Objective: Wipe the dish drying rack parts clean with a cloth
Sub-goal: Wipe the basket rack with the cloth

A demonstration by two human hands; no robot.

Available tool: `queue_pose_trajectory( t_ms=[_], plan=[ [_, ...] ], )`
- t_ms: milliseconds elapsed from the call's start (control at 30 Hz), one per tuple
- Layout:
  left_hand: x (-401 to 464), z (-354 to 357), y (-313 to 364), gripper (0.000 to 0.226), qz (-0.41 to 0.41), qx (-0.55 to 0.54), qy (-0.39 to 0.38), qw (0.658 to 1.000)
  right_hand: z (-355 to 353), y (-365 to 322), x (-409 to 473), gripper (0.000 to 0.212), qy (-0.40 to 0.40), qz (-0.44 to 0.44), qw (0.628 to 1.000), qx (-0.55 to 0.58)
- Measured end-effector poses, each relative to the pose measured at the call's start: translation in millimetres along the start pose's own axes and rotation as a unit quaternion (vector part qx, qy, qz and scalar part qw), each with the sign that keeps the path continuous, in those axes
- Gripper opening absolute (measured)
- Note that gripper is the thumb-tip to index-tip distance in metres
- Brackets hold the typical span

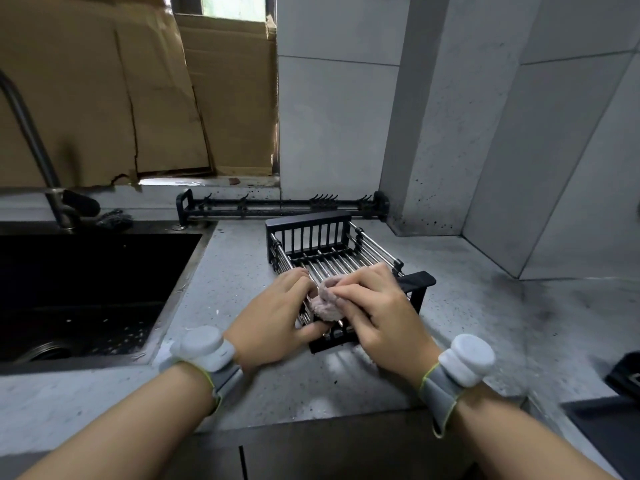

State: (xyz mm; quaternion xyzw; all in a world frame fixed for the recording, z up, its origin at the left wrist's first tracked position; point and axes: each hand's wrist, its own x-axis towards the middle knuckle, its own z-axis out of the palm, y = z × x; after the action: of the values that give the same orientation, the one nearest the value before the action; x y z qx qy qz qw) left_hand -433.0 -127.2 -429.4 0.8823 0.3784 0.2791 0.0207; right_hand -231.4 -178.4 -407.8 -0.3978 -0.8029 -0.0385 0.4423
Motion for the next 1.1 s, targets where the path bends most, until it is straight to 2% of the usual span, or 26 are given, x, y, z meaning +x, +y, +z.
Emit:
queue_pose_trajectory(
  t_ms=[167, 267, 333, 400, 467, 500, 533, 600, 667, 733, 800, 967, 1100],
  plan=[
    [-1, 1, 6, 0.06, -0.014, -0.014, -0.022, 1.0, 8, -22, 9, 0.017, 0.005, 0.033, 0.999, -0.029],
    [-2, -3, 14, 0.035, -0.035, -0.039, -0.038, 0.998, 17, -43, 13, 0.025, 0.023, -0.031, 0.999, 0.003],
    [-1, -5, 14, 0.03, -0.009, -0.04, -0.009, 0.999, 15, -48, 12, 0.033, 0.025, -0.044, 0.998, 0.033],
    [-1, 0, 7, 0.044, 0.008, -0.02, -0.022, 1.0, 1, -49, 14, 0.036, 0.058, 0.049, 0.991, 0.111],
    [-2, 8, 0, 0.057, -0.008, -0.022, -0.008, 1.0, -18, -47, 20, 0.034, 0.142, 0.155, 0.959, 0.188],
    [-4, 10, 0, 0.057, -0.016, -0.025, -0.004, 1.0, -27, -43, 24, 0.033, 0.171, 0.172, 0.951, 0.194],
    [-4, 12, 0, 0.055, -0.021, -0.022, -0.005, 1.0, -34, -39, 27, 0.032, 0.169, 0.172, 0.953, 0.182],
    [-4, 12, -1, 0.055, -0.015, -0.019, -0.01, 1.0, -34, -36, 29, 0.032, 0.086, 0.153, 0.969, 0.173],
    [-2, 10, 0, 0.06, -0.008, -0.022, -0.01, 1.0, -19, -35, 24, 0.03, -0.006, 0.089, 0.992, 0.093],
    [-2, 10, -2, 0.064, -0.003, -0.033, -0.012, 0.999, 0, -33, 12, 0.023, -0.05, 0.033, 0.998, 0.014],
    [-3, 9, -1, 0.058, -0.005, -0.036, -0.015, 0.999, 7, -30, 7, 0.011, -0.054, 0.035, 0.998, -0.008],
    [-3, 9, -1, 0.05, -0.003, -0.014, -0.008, 1.0, -17, 0, 2, 0.005, -0.046, 0.104, 0.993, -0.035],
    [-4, 7, 0, 0.05, -0.011, -0.016, -0.02, 1.0, -50, 44, 2, 0.011, -0.059, 0.163, 0.98, -0.1]
  ],
)
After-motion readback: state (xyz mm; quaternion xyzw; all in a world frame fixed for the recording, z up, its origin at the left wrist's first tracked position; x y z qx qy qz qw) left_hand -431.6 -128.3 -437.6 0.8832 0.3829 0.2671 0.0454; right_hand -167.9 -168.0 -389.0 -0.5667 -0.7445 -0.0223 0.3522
